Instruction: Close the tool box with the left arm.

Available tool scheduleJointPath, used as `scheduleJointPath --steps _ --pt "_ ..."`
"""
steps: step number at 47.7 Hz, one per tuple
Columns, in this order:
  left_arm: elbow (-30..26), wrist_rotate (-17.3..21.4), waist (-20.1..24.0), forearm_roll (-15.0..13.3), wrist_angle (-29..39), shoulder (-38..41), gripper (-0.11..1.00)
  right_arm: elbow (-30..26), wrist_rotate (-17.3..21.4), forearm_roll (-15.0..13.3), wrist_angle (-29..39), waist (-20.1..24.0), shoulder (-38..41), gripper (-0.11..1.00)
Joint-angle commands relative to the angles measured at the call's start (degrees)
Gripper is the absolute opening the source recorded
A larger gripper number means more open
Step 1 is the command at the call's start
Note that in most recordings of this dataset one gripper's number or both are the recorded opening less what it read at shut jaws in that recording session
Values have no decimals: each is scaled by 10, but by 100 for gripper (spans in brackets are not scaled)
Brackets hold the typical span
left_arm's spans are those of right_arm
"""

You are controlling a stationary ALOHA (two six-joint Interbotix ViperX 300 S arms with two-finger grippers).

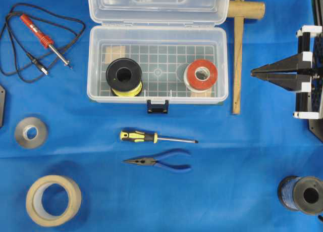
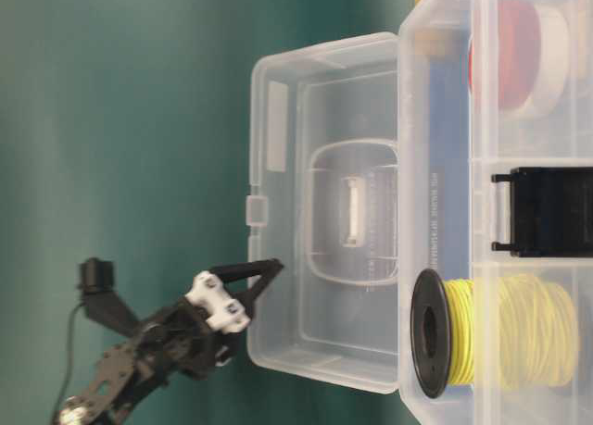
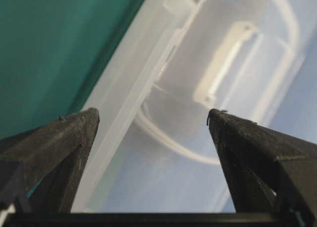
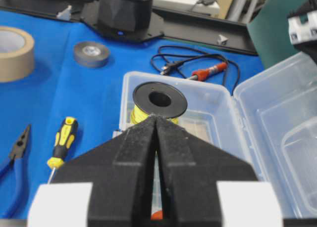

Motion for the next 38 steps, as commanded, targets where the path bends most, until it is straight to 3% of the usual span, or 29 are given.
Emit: scheduleJointPath --steps 1,18,38 --pt "4 -5 -47 -5 16 -39 92 -9 0 -1 -3 -1 3 0" --pt "93 -47 -123 -10 25 -138 92 -11 -3 -8 -3 -1 1 0" --pt "180 -155 -271 -10 23 -205 92 -11 -17 -8 -3 -1 -4 0"
